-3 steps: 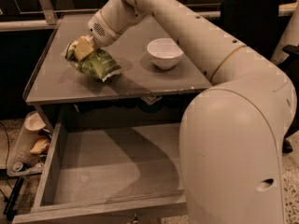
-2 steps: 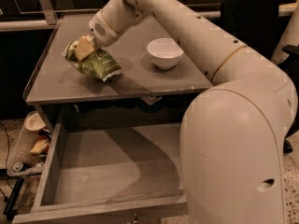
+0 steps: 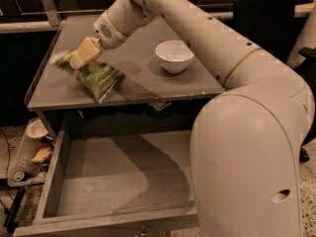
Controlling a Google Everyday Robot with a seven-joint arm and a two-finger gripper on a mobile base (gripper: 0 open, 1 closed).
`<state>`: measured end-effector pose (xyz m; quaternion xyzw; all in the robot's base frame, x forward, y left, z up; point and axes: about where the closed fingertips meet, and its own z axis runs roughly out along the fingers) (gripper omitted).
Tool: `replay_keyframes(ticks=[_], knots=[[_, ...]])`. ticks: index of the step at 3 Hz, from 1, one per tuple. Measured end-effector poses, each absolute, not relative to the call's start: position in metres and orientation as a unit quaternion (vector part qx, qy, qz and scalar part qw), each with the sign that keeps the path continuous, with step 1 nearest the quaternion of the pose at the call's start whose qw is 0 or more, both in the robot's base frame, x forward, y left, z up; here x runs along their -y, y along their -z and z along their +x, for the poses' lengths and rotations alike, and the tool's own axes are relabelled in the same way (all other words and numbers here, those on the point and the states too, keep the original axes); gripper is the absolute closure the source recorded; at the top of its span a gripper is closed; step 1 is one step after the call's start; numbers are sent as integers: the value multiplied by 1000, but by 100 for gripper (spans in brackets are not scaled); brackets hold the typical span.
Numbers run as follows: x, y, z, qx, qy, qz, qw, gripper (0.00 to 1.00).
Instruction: Pick green jalapeno chip bag from top drawer and place on counter
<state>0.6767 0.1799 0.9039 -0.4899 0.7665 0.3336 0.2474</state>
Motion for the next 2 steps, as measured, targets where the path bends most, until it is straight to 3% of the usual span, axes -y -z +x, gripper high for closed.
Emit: replay_keyframes(ticks=[1,2], knots=[[-180,-904,677,-767,-334,-490,247,0],[-180,-904,677,-766,-334,-490,247,0]])
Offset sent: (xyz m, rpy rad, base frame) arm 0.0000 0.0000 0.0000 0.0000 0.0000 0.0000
